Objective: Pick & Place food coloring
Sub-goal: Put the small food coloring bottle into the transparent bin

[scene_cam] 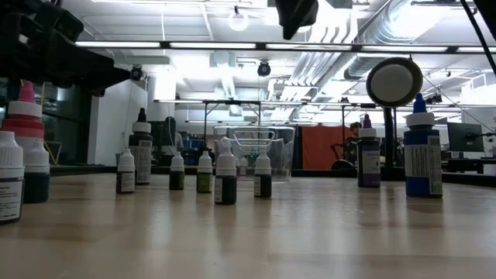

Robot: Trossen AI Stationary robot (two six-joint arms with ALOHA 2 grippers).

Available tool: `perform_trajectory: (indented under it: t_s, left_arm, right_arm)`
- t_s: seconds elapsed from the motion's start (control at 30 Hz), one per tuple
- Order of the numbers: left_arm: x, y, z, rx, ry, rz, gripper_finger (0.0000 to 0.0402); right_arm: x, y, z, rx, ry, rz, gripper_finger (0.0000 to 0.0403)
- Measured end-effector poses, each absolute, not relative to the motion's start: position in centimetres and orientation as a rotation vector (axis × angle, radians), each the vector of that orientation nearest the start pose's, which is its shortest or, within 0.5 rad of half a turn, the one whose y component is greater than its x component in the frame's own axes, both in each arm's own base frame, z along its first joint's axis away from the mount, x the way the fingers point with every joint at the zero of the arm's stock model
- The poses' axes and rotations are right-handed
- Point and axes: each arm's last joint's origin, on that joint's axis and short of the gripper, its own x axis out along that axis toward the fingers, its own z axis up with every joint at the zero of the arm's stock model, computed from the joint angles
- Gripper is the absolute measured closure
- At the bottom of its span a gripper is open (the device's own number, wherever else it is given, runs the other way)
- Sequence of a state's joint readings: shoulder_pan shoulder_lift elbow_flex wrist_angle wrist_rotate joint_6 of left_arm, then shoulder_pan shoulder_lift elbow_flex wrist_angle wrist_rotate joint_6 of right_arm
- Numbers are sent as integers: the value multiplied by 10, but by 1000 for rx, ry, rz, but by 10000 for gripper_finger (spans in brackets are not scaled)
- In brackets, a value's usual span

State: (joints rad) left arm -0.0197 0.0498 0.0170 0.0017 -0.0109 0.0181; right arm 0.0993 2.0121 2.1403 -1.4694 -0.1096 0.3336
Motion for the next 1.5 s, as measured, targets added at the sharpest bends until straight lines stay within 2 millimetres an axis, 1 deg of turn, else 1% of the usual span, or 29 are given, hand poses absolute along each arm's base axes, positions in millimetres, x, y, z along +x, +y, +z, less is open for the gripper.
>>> perform_trajectory:
  t_s: [0.07,0.17,0.27,0.37,0.5,0.67,0.73,0.87,1.23,1.5]
  left_arm:
    - [100,-2,166,19,31,-9,163]
    - [100,-2,166,19,31,-9,163]
    - [100,-2,166,19,31,-9,163]
    - [100,-2,166,19,31,-9,163]
    - [100,-2,166,19,31,-9,163]
    - [100,-2,166,19,31,-9,163]
    - [100,-2,166,19,31,-9,163]
    - [100,-2,166,19,31,-9,163]
    - [100,-2,166,19,31,-9,163]
    - [100,-2,166,19,31,-9,163]
  right_arm:
    - [388,52,322,276,1412,-41,246]
    - [388,68,290,268,1472,4,245]
    - [392,78,260,294,1461,34,246]
    - [397,75,235,346,1386,21,246]
    - [400,66,212,370,1304,15,245]
    - [400,61,188,323,1247,67,244]
    - [400,61,182,291,1230,93,244]
    - [400,61,177,222,1203,124,244]
    - [402,62,176,64,1151,178,244]
    - [405,66,170,39,1139,228,245]
